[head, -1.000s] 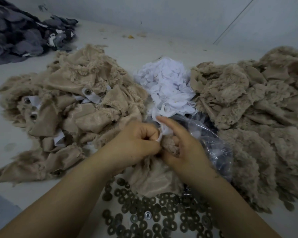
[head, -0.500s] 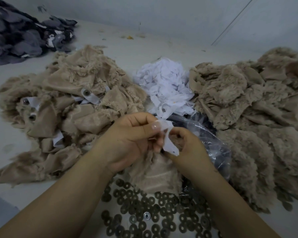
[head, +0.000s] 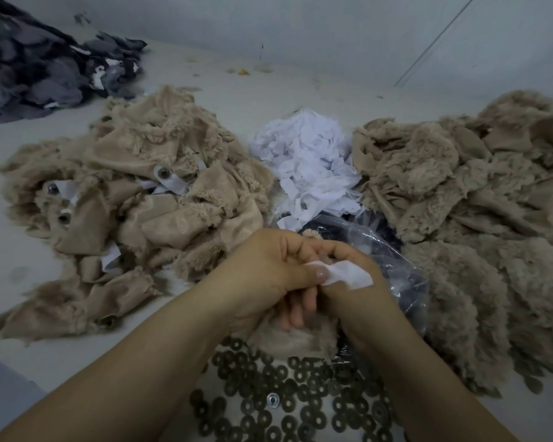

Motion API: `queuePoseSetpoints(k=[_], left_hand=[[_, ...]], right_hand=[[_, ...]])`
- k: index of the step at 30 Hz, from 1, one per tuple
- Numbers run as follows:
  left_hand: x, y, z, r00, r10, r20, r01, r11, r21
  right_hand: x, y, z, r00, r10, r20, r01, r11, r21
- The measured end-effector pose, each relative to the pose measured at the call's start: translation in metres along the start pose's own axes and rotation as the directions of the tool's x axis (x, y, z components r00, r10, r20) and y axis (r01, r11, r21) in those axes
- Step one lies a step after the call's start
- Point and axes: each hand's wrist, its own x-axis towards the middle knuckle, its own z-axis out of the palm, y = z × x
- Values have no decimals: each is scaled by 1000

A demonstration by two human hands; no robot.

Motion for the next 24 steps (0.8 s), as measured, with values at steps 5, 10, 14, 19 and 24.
queuePoseSetpoints(k=[5, 10, 14, 19, 24], left_hand=[[6, -7, -10, 975, -34, -219, 47, 997, 54], [9, -4, -14, 968, -23, -250, 21, 1000, -8], [11, 3, -21, 971, -58, -232, 63, 998, 17], [12, 5, -22, 964, 6, -267, 10, 998, 59], [15, -1, -17, 899, 198, -390, -111, 966, 235]], right_hand=[[-3, 2, -2, 999, 19, -51, -14, 994, 107], [-3, 1, 0, 993, -100, -63, 95, 992, -81], [-4, 0, 1, 984, -175, -17, 168, 967, -190], [-4, 2, 2, 990, -140, -34, 127, 961, -246], [-5, 3, 2, 987, -157, -24, 144, 951, -273]])
